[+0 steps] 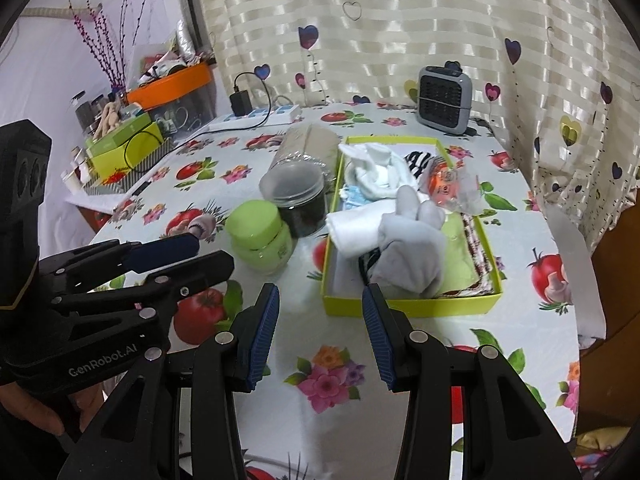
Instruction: Organize soft objects
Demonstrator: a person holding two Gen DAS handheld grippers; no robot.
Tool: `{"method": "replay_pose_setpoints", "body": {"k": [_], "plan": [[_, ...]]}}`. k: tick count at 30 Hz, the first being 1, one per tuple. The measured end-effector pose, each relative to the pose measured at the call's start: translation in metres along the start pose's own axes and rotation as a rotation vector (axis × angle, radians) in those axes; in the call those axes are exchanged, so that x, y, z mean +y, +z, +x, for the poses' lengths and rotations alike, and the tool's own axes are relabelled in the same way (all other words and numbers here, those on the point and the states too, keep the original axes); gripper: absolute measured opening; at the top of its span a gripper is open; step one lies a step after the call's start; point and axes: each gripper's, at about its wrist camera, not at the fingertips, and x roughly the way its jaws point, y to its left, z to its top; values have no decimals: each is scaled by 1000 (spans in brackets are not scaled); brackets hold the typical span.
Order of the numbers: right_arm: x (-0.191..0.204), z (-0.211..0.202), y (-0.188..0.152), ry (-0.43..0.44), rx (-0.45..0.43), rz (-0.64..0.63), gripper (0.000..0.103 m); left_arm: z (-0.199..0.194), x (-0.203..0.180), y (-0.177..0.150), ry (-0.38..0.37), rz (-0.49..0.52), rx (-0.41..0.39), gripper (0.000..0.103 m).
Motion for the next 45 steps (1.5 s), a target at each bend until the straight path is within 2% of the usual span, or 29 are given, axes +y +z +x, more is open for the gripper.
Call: {"method": "replay_pose_setpoints", "body": {"k": [13,21,34,45], "plan": [[5,12,-7,-12,34,8,44,10,12,-12,50,-27,41,42],[3,21,-9,-26,53,18,44,20,15,-15,55,-35,71,42],[3,31,-9,-24,72,13,44,30,22,-16,38,-69,85,42],[3,32,-9,-25,73,13,44,30,19,-17,64,-36,75,42]]}}
